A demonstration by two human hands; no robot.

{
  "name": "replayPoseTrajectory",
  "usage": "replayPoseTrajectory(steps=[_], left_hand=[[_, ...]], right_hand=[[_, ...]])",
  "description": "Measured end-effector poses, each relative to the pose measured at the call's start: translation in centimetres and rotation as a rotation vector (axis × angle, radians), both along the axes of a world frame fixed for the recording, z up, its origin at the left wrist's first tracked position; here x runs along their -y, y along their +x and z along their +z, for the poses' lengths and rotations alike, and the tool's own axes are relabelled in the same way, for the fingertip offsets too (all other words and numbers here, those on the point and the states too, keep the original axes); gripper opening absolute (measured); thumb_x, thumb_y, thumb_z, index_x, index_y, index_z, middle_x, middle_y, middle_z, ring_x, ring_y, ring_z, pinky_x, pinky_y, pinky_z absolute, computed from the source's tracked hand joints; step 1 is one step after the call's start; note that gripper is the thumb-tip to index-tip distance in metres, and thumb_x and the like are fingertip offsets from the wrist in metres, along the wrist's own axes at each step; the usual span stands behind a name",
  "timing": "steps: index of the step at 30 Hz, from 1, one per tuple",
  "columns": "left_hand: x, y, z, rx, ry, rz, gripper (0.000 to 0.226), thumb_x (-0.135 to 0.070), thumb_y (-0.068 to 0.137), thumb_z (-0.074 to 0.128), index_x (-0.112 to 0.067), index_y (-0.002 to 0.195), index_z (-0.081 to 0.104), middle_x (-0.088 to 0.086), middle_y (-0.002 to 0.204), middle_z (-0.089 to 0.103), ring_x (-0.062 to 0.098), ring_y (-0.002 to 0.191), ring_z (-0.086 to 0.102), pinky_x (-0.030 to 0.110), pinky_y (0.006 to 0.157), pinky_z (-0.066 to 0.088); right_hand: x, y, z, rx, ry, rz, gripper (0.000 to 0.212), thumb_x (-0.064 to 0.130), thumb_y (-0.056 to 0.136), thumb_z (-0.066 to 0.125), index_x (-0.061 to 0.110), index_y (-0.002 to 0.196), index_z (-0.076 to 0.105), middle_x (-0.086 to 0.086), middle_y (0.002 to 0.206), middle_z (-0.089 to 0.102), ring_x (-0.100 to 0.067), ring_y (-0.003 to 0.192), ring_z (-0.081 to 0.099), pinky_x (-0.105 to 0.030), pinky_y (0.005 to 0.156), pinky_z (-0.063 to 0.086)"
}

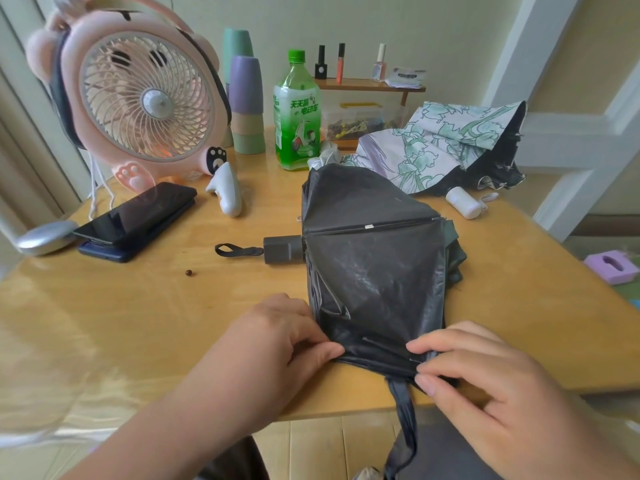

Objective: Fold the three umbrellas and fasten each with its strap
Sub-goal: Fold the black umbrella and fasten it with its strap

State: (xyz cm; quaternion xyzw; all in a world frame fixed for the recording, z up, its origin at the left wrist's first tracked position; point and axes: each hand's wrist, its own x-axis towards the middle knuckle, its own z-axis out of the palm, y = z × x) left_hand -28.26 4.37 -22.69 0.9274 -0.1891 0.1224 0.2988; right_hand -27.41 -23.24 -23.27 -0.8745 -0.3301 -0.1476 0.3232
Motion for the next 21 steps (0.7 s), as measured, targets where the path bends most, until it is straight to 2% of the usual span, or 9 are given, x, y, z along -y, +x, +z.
replayPoseTrajectory(steps=[3,6,9,12,16,19,21], left_hand=[[0.3,0.2,0.2,0.094,0.066,0.082,0.028,-0.058,0.082,0.065,-0.032,0.072,0.064,-0.02,0.079,0.049,0.003,0.079,0.048,0.018,0.069,0.043],[0.7,0.3,0.9,0.151,0.093,0.095,0.034,-0.046,0.07,0.078,-0.029,0.088,0.055,-0.015,0.098,0.05,0.013,0.089,0.05,0.026,0.078,0.044],[0.6,0.3,1.0,0.133,0.065,0.047,0.046,-0.033,0.069,0.085,-0.031,0.102,0.052,-0.018,0.103,0.051,0.004,0.091,0.047,0.019,0.081,0.042],[0.8,-0.1,0.9,0.051,-0.023,0.089,0.047,-0.026,0.072,0.087,-0.041,0.104,0.057,-0.022,0.091,0.056,-0.006,0.087,0.051,0.006,0.079,0.038],[1.8,0.0,1.6,-0.184,-0.391,0.194,0.021,-0.038,0.078,0.081,-0.042,0.096,0.071,-0.02,0.086,0.07,0.007,0.075,0.063,0.009,0.067,0.044],[1.9,0.6,1.6,-0.272,-0.463,0.263,0.006,-0.035,0.083,0.08,-0.035,0.087,0.076,-0.022,0.077,0.072,-0.004,0.071,0.066,0.006,0.066,0.043],[1.7,0.9,1.7,-0.303,-0.472,0.281,0.007,-0.032,0.081,0.083,-0.033,0.084,0.076,-0.018,0.075,0.072,-0.003,0.066,0.065,0.006,0.065,0.044]], right_hand=[[-0.4,-0.1,0.0,-0.008,0.029,-0.027,0.034,0.04,0.097,0.056,0.026,0.068,0.068,0.022,0.107,0.069,-0.007,0.104,0.064,-0.013,0.083,0.045],[-0.8,0.0,-0.3,0.008,0.05,-0.058,0.032,0.04,0.093,0.06,0.027,0.064,0.066,0.023,0.106,0.068,-0.005,0.101,0.064,-0.013,0.08,0.045],[-0.9,-0.1,-0.4,0.018,0.056,-0.067,0.028,0.039,0.09,0.063,0.027,0.065,0.067,0.024,0.106,0.067,-0.007,0.1,0.064,-0.015,0.078,0.045],[-0.9,-0.1,-0.6,0.039,0.059,-0.049,0.023,0.036,0.089,0.066,0.027,0.068,0.069,0.022,0.106,0.068,-0.009,0.1,0.065,-0.018,0.077,0.047],[-0.9,-0.2,-0.4,-0.019,0.118,-0.061,0.019,0.036,0.088,0.066,0.03,0.07,0.069,0.022,0.103,0.069,-0.01,0.098,0.066,-0.016,0.076,0.047],[-1.0,-0.2,-0.5,-0.009,0.12,-0.06,0.018,0.036,0.088,0.066,0.029,0.072,0.071,0.022,0.1,0.069,-0.009,0.096,0.065,-0.017,0.075,0.047],[-1.1,-0.1,-0.7,0.005,0.114,-0.059,0.018,0.036,0.088,0.066,0.028,0.072,0.071,0.022,0.098,0.068,-0.008,0.094,0.065,-0.016,0.074,0.047]])
